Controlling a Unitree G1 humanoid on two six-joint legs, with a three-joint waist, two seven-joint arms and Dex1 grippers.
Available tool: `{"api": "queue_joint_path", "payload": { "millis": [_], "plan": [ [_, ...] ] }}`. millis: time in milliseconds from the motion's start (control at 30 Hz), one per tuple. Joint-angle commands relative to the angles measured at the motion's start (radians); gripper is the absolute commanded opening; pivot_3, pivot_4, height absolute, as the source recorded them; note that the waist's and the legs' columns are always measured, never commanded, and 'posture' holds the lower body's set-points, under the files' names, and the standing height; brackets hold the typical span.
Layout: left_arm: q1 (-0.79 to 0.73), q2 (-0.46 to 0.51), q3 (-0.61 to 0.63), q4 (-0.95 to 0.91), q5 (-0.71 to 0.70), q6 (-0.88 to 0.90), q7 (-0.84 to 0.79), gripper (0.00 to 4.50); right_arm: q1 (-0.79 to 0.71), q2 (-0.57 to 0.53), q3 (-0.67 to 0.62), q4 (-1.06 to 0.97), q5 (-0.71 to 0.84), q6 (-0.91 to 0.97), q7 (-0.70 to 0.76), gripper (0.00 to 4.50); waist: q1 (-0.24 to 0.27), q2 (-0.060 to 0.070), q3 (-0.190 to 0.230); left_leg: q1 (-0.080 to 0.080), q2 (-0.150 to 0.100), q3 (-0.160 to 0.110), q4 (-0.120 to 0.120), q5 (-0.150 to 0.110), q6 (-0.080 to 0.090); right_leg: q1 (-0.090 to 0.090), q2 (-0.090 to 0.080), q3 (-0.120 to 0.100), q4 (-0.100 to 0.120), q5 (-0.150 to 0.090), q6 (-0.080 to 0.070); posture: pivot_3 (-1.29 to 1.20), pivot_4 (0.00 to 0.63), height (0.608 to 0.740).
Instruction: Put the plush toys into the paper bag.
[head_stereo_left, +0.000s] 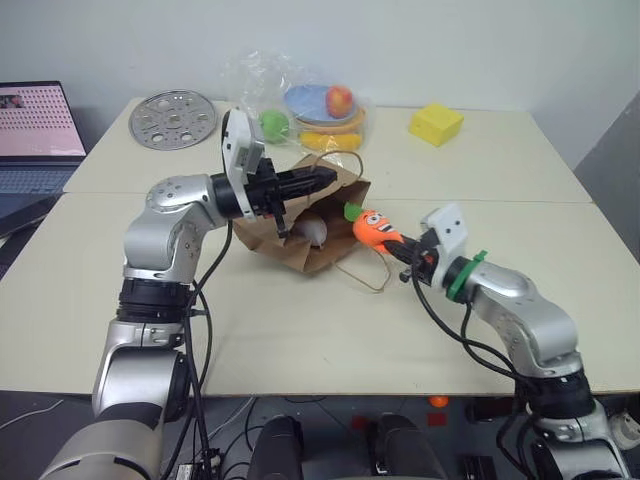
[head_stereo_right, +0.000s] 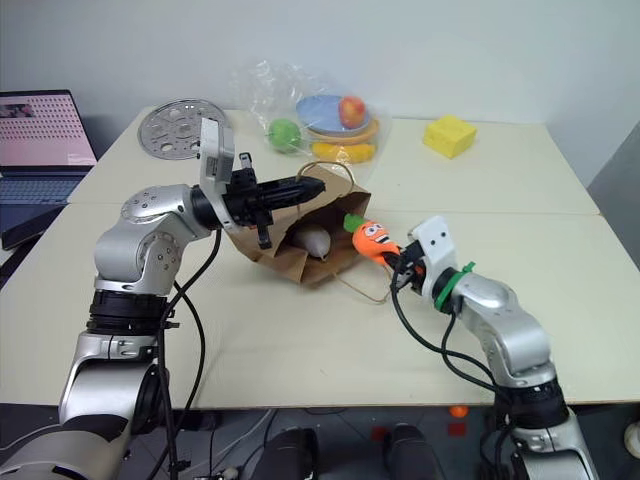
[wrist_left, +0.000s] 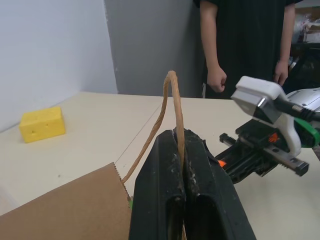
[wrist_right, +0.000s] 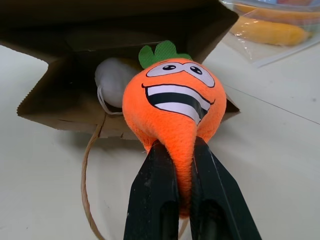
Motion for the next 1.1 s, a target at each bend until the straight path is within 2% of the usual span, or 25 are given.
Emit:
{"api": "queue_joint_path", "payload": {
  "millis": [33, 300, 533, 700, 867, 967, 1100],
  "plan": [
    [-0.026, 0.003, 0.002, -0.028, -0.013, 0.003, -0.010, 0.00, -0.050, 0.020, 0.012, 0.046, -0.020, -0.062, 0.019, 0.01, 0.000, 0.000, 0.000, 0.000, 0.000, 0.000, 0.000, 0.000, 0.000, 0.000, 0.000, 0.000, 0.000, 0.000, 0.000, 0.00, 0.150, 0.740],
    [-0.018, 0.000, -0.003, -0.043, -0.017, 0.014, -0.020, 0.00, -0.177, 0.136, 0.027, 0.272, -0.055, -0.168, 0.020, 0.01, -0.004, 0.000, 0.000, 0.000, 0.001, 0.000, 0.001, 0.000, 0.000, 0.000, 0.000, 0.000, 0.001, 0.000, 0.000, 0.00, 0.150, 0.740],
    [-0.029, -0.006, -0.008, -0.051, -0.024, 0.029, -0.036, 0.00, -0.319, 0.240, 0.044, 0.548, -0.104, -0.310, 0.041, 0.01, -0.004, 0.000, 0.000, 0.000, 0.000, 0.000, 0.000, 0.000, 0.000, -0.001, 0.000, 0.000, 0.001, 0.000, 0.000, 0.00, 0.150, 0.740],
    [-0.026, -0.004, -0.009, -0.062, -0.029, 0.031, -0.039, 0.00, -0.391, 0.283, 0.025, 0.718, -0.122, -0.382, 0.045, 0.01, -0.004, 0.000, 0.000, 0.000, 0.001, 0.000, 0.000, 0.000, 0.000, -0.001, 0.000, 0.000, 0.002, 0.000, 0.000, 0.00, 0.150, 0.740],
    [-0.022, -0.004, -0.008, -0.064, -0.026, 0.028, -0.038, 0.00, -0.399, 0.286, 0.010, 0.799, -0.135, -0.409, 0.045, 0.01, -0.003, 0.000, 0.000, 0.000, 0.000, 0.000, 0.000, 0.000, 0.000, -0.001, 0.000, 0.000, 0.002, 0.000, 0.000, 0.00, 0.150, 0.740],
    [-0.014, -0.002, -0.006, -0.070, -0.025, 0.029, -0.034, 0.00, -0.365, 0.261, 0.017, 0.734, -0.135, -0.391, 0.070, 0.85, -0.004, 0.000, 0.000, 0.000, 0.001, 0.000, 0.000, 0.000, 0.000, -0.001, 0.000, 0.000, 0.002, 0.000, 0.000, 0.00, 0.150, 0.740],
    [-0.008, -0.006, -0.008, -0.072, -0.023, 0.024, -0.030, 0.00, -0.324, 0.242, 0.014, 0.646, -0.129, -0.356, 0.077, 2.31, -0.004, 0.000, 0.000, 0.000, 0.001, 0.000, 0.000, 0.000, 0.000, -0.001, 0.000, 0.000, 0.002, 0.000, 0.000, 0.00, 0.150, 0.740]
  ]
}}
